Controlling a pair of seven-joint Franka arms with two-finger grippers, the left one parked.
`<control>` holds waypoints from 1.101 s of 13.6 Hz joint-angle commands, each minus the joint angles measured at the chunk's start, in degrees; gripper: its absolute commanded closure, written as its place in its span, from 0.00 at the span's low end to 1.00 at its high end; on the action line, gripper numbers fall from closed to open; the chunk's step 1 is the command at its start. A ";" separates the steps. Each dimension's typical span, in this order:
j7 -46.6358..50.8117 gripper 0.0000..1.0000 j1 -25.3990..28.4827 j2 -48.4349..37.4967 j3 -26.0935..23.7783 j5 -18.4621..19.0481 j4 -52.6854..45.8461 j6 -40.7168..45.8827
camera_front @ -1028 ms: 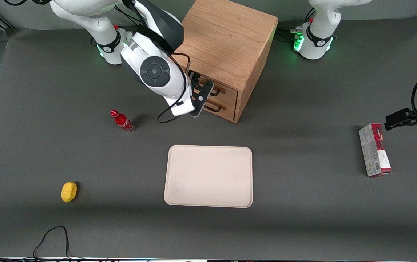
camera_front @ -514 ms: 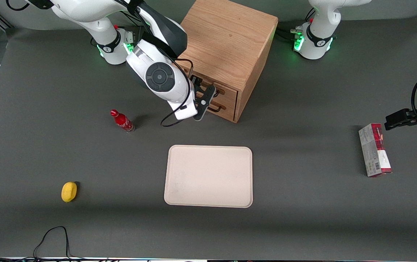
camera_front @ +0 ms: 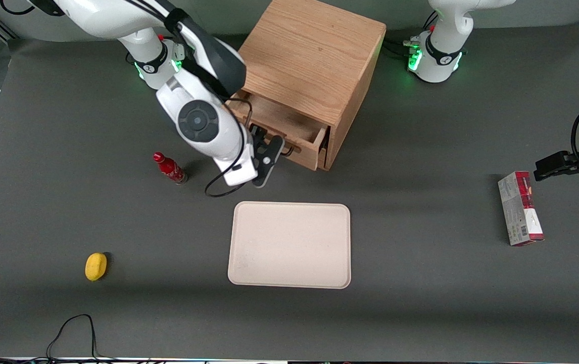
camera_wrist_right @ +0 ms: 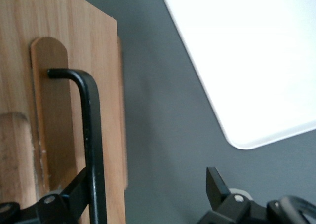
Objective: Open upper drawer
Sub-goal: 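Pull the handle outward from the cabinet with the right gripper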
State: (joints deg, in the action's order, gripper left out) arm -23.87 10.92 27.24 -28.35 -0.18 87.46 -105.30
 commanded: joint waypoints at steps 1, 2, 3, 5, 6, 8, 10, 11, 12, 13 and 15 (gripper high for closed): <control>-2.50 0.00 0.16 2.98 2.33 1.06 -4.22 0.27; -2.50 0.00 0.07 3.69 3.21 1.06 -5.27 0.36; -2.58 0.00 0.07 4.13 4.09 1.14 -6.24 0.27; -4.85 0.00 0.07 5.45 6.37 1.06 -9.40 0.36; -6.61 0.00 0.07 5.97 7.77 0.97 -10.20 0.36; -8.38 0.00 0.07 6.85 9.37 0.88 -11.52 0.36; -8.39 0.00 -0.54 7.82 9.37 0.88 -13.19 0.36; -8.56 0.00 -0.54 8.09 9.46 0.88 -13.80 0.27; -8.74 0.00 -0.63 8.52 9.46 0.97 -14.25 0.27; -8.65 0.00 -0.63 8.53 9.81 0.88 -14.60 0.27; -7.86 0.00 -0.55 7.39 9.98 1.14 -14.86 0.45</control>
State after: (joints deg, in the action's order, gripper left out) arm -31.30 10.04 34.36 -18.71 -0.14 75.27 -105.57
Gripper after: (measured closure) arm 0.000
